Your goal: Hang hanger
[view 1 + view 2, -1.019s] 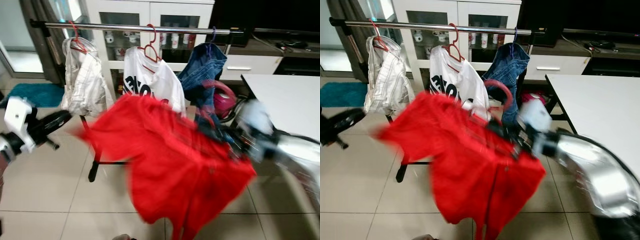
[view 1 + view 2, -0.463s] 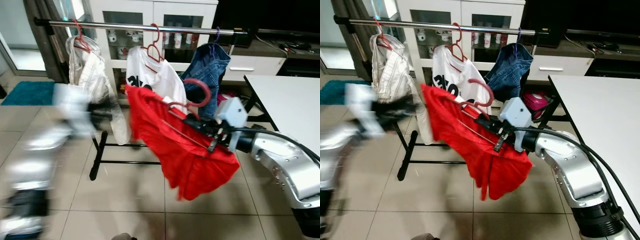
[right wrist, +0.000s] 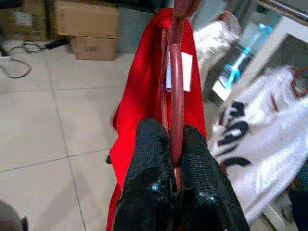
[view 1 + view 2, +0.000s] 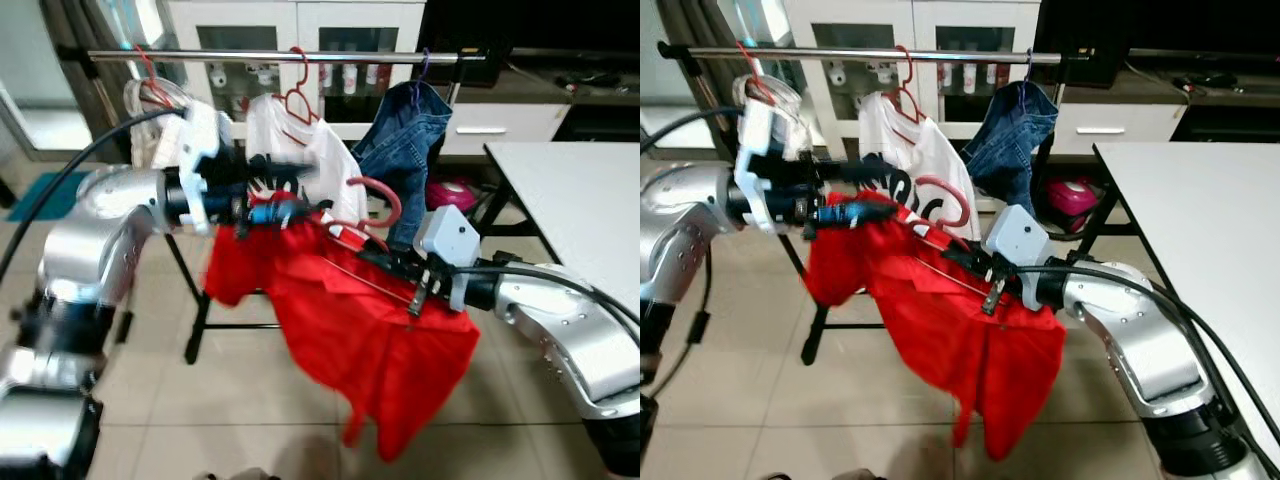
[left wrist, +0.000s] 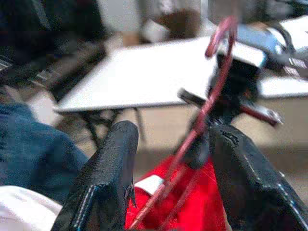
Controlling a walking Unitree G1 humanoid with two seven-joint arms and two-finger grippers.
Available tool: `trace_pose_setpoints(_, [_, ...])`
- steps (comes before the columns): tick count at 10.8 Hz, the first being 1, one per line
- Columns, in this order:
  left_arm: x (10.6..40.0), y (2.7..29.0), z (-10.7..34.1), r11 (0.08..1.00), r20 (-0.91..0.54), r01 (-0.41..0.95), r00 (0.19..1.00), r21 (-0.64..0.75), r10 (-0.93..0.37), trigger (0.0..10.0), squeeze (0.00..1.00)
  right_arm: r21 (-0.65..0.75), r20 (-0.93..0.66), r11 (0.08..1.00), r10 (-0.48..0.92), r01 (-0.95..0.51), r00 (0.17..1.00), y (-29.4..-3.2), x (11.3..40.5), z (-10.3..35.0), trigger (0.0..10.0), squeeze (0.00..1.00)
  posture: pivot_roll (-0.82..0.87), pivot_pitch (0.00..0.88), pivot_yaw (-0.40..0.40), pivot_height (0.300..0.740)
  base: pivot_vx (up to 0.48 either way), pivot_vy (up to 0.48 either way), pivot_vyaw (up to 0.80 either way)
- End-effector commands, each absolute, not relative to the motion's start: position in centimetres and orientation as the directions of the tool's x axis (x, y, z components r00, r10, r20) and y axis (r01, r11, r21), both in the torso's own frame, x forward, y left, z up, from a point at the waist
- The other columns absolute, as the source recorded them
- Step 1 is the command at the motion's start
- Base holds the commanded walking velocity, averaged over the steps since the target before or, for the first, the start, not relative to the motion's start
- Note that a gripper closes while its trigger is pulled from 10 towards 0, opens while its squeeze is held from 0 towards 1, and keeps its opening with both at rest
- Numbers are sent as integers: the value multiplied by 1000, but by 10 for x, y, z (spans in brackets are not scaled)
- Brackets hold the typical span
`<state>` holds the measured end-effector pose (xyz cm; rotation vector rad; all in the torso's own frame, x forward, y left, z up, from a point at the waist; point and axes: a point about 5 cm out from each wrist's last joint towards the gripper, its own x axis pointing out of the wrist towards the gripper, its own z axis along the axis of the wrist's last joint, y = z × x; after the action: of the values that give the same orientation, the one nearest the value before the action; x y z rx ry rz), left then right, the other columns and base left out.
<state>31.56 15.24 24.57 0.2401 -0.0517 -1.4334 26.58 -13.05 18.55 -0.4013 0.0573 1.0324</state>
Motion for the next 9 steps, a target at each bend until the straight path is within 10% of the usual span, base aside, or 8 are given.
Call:
trace_pose_setpoints(1, [316,151,248,55,-164,980,87,190,-983,10000,0,-337,-217,404,845,-850,488,-125,264,196,10000,0,-121,0,70,740,0,0,0])
trace_pose_setpoints(4, [324,145,236,-86,-309,985,-37,148,-950,10000,0,-347,-239,331,874,-878,424,-125,258,200,10000,0,-129,0,82,740,0,0,0])
trace_pose_setpoints(5, [331,141,233,-100,-350,981,-35,167,-936,5961,0,-349,-259,287,885,-892,386,-123,254,200,10000,0,-130,0,84,740,0,0,0])
trace_pose_setpoints(6, [334,139,233,-103,-363,978,-30,184,-931,4745,0,-350,-267,272,888,-896,374,-123,253,199,10000,0,-130,0,84,740,0,0,0])
trace_pose_setpoints(7, [337,132,234,-110,-365,973,-29,204,-931,0,0,-353,-275,256,891,-900,362,-122,253,199,10000,0,-131,0,85,740,0,0,0])
trace_pose_setpoints(9, [337,119,227,-150,-351,961,-61,231,-934,0,0,-359,-282,250,889,-899,360,-120,255,200,10000,0,-133,0,87,740,0,0,0])
